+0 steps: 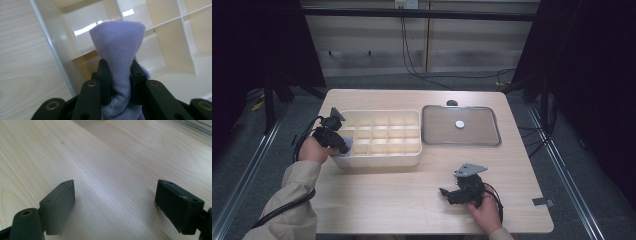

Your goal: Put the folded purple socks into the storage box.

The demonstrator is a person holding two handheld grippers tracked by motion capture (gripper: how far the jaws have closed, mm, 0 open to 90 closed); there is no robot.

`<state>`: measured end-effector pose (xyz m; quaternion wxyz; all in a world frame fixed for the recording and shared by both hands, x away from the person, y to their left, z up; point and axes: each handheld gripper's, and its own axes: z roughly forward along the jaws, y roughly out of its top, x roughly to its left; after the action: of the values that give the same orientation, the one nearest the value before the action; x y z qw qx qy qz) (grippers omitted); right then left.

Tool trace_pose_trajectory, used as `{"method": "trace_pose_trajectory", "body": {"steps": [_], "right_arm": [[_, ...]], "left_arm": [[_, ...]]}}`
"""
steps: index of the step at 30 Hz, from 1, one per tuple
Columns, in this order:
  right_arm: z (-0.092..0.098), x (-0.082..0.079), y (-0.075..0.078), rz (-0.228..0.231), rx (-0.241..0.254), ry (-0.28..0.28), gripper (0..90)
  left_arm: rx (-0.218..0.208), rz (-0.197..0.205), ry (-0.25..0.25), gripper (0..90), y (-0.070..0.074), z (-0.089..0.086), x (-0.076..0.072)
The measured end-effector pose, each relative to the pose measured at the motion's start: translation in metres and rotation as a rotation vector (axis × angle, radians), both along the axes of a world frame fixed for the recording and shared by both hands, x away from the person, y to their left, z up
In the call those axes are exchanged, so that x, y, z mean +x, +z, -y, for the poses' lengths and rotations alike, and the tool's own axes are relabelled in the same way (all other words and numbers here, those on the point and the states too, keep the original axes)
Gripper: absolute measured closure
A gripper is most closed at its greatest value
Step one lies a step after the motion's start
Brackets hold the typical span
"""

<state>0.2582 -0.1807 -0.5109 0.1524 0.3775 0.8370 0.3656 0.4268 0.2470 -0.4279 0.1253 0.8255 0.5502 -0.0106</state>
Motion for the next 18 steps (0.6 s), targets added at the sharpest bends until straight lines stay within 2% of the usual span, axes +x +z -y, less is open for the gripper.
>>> {"method": "trace_pose_trajectory", "body": {"steps": [2,11,18], "right_arm": [[0.000,0.000,0.000,0.000,0.000,0.000,16.1],[0.000,0.000,0.000,0.000,0.000,0.000,16.1],[0.000,0.000,0.000,0.000,0.000,0.000,16.1]], "left_arm": [[0.004,0.004,-0.003,72.9,0.001,0.000,0.000],[-0.024,0.016,0.011,61.9,0.013,-0.003,0.000],[-0.027,0.038,0.015,58.1,0.025,-0.002,0.002]]}}
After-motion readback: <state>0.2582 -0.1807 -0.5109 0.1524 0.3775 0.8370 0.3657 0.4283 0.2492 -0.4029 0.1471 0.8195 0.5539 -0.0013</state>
